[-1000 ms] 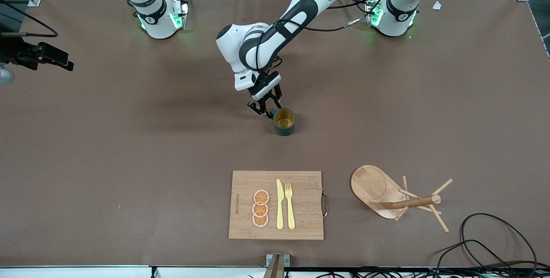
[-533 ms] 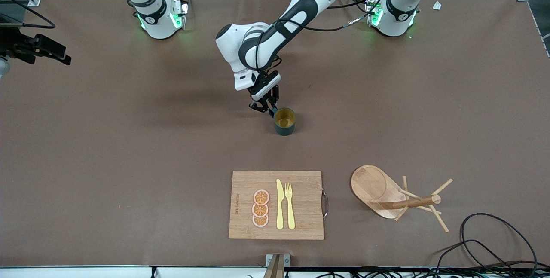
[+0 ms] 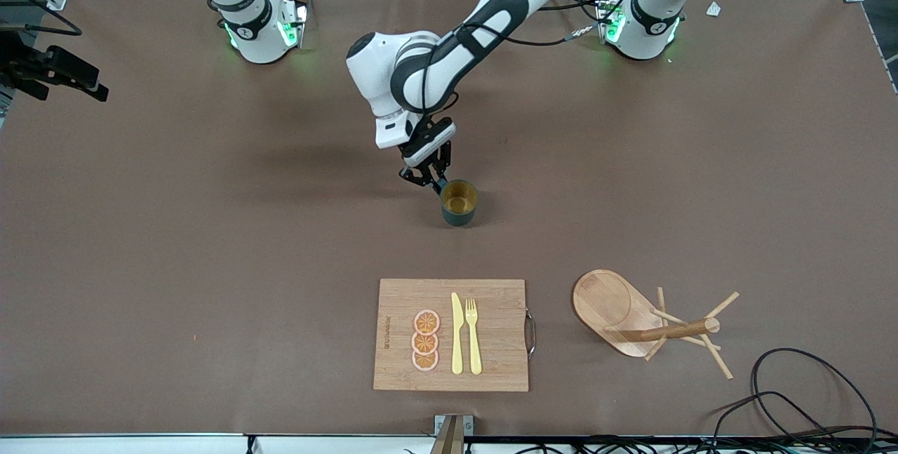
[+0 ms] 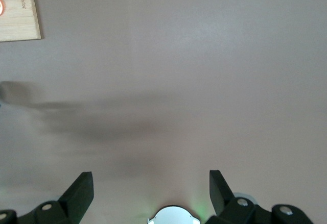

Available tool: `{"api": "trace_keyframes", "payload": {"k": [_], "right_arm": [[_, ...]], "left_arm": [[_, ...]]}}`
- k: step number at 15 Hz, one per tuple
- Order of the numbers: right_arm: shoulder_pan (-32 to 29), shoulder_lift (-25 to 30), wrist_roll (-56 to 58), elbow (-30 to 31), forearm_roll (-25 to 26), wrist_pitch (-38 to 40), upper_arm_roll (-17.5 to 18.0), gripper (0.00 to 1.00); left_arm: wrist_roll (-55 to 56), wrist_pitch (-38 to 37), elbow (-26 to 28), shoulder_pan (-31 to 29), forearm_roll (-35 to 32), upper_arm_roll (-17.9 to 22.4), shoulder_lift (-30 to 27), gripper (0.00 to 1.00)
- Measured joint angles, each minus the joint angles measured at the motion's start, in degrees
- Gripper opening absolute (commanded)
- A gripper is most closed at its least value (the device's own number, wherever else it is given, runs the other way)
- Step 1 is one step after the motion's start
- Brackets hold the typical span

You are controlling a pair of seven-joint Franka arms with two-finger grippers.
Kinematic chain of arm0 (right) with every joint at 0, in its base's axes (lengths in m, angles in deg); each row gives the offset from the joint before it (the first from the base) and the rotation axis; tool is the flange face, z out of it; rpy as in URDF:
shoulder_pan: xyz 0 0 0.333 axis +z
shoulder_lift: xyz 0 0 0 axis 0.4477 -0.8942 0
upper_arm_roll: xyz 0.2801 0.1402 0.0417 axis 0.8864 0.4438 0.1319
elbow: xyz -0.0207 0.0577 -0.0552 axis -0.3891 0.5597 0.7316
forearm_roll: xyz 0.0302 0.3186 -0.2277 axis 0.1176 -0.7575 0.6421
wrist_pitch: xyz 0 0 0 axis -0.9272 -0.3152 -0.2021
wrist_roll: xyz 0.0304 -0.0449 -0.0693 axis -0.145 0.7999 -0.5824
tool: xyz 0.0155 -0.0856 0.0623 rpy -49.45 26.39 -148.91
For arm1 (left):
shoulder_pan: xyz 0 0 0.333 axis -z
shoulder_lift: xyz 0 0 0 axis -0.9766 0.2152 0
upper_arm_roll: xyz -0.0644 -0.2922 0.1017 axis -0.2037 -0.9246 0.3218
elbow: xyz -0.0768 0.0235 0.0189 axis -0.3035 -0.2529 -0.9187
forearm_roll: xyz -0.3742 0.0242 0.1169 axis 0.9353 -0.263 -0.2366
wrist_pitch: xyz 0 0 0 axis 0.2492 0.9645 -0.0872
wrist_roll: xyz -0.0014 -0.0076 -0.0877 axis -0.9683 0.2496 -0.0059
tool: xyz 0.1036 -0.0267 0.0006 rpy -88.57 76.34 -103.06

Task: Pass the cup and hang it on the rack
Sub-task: 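Lift the mug by its handle with the left gripper toward the rack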

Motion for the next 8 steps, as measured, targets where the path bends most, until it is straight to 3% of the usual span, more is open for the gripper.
{"api": "trace_keyframes", "payload": {"k": [8], "right_arm": [[0.01, 0.0, 0.79, 0.0, 0.74, -0.17, 0.26, 1.0]], "left_arm": [[-21.17, 1.86, -0.94, -12.4, 21.92, 0.01, -13.8, 0.0]]}}
